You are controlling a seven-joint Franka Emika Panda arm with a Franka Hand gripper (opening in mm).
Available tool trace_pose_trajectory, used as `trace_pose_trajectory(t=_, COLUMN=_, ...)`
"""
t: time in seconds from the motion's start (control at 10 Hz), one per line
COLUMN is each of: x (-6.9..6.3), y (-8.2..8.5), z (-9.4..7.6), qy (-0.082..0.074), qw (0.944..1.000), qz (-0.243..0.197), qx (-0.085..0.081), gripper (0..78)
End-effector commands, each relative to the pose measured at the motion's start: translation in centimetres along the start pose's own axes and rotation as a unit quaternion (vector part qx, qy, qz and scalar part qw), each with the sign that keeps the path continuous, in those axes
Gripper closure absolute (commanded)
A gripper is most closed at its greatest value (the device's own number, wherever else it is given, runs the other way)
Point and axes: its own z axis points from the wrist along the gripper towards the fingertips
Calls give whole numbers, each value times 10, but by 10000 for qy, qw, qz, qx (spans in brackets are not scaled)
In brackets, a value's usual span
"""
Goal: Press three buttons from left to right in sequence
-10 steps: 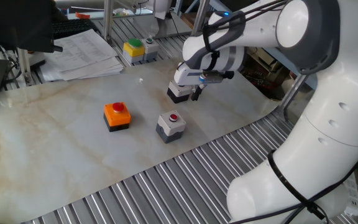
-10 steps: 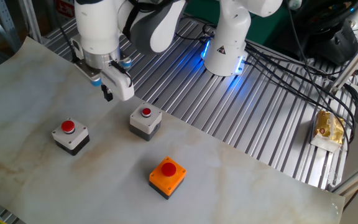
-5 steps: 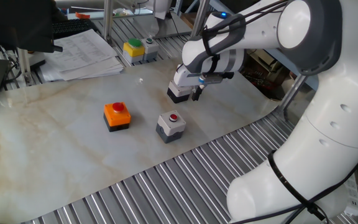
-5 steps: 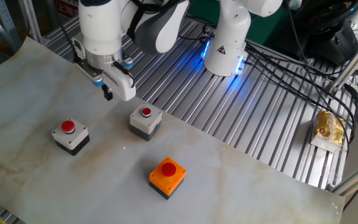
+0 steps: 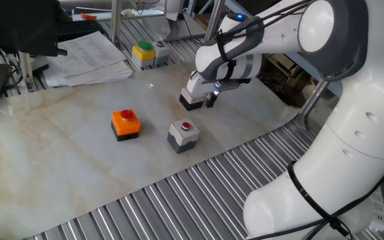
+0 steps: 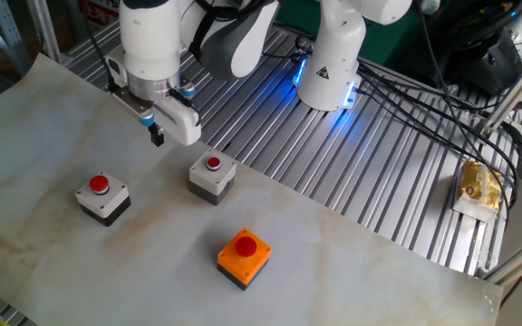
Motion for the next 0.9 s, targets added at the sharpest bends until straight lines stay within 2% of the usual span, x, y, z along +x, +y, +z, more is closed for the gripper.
trace_pose_trajectory(t=0.1, x=-1, y=0, z=-1, qy=52, qw=9995, qz=-311, qx=-22, gripper=776)
trace_pose_trajectory(t=0.9, x=-1, y=0, z=-1, qy=51, qw=9994, qz=-342, qx=-69, gripper=776)
